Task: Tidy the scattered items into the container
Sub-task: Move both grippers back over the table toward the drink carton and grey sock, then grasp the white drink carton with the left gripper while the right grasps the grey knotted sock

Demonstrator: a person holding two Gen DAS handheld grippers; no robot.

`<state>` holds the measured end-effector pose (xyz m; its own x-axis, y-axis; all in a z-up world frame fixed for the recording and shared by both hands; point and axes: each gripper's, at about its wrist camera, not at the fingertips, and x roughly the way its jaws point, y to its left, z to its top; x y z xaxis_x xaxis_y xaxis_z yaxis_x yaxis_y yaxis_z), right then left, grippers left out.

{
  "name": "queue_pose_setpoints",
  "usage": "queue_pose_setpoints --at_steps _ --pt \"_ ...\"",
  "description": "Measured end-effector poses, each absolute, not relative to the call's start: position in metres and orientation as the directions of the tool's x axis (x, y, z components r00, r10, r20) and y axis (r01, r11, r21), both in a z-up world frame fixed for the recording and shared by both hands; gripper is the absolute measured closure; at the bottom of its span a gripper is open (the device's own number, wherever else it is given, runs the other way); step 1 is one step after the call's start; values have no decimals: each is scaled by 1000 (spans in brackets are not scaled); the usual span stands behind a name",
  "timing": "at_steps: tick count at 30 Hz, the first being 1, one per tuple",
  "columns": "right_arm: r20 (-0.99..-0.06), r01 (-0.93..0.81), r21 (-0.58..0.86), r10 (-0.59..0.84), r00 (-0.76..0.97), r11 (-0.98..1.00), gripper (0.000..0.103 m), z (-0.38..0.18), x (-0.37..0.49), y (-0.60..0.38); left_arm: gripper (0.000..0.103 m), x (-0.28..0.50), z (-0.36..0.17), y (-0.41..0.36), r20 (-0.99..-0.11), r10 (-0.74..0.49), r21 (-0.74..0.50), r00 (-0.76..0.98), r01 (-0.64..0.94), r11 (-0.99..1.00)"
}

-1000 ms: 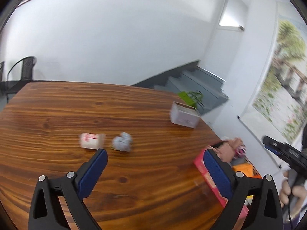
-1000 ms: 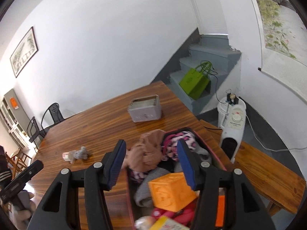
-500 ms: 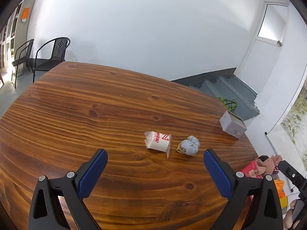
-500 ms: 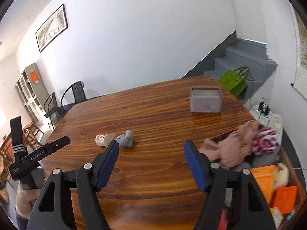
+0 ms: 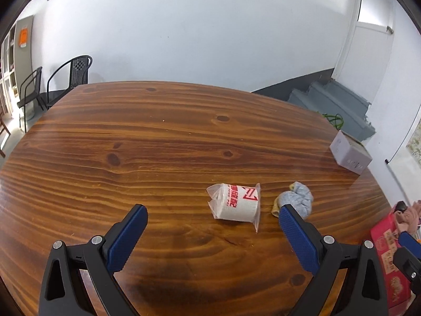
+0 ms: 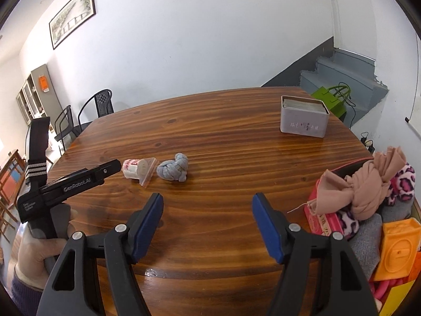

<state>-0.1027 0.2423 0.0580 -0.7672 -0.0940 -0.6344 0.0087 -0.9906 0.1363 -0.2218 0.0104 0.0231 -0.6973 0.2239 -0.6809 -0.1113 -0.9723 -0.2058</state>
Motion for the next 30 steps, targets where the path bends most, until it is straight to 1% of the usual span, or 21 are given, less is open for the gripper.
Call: queue_pose_setpoints --at_steps 8,10,11,12,13,14,16,19,25,30 --pt "-661 0 120 -80 -746 -993 29 43 -117 244 2 -249 12 29 -719 218 -151 -660 -157 -976" --pt "-667 4 114 -80 -740 -993 29 40 -120 242 5 -255 7 31 -736 212 -143 -643 -159 -977" --pt "-670 7 112 -80 -738 -994 29 39 -122 240 15 -259 3 32 -747 214 -144 -630 -160 -976" --pt "-671 8 109 -79 -737 -994 29 37 -124 239 32 -262 -2 32 -758 225 -156 -612 -165 -974" --pt "-673 10 107 -79 -736 -994 29 36 -125 237 41 -266 -5 32 -763 250 -182 -596 -173 -968" --pt "-674 12 105 -80 -735 -994 29 35 -127 235 54 -268 -8 31 -768 260 -195 -585 -172 -966" --pt "-676 18 102 -82 -733 -995 29 34 -130 232 56 -268 -7 28 -764 255 -190 -593 -172 -967" --pt "-672 27 109 -93 -734 -994 29 33 -138 225 56 -265 -1 15 -743 292 -247 -602 -160 -956" --pt "-673 63 149 -148 -725 -987 29 30 -167 203 56 -258 19 -6 -705 281 -265 -652 -125 -956" --pt "-688 42 158 -140 -712 -987 29 22 -202 192 56 -259 24 -17 -689 287 -296 -665 -103 -950"
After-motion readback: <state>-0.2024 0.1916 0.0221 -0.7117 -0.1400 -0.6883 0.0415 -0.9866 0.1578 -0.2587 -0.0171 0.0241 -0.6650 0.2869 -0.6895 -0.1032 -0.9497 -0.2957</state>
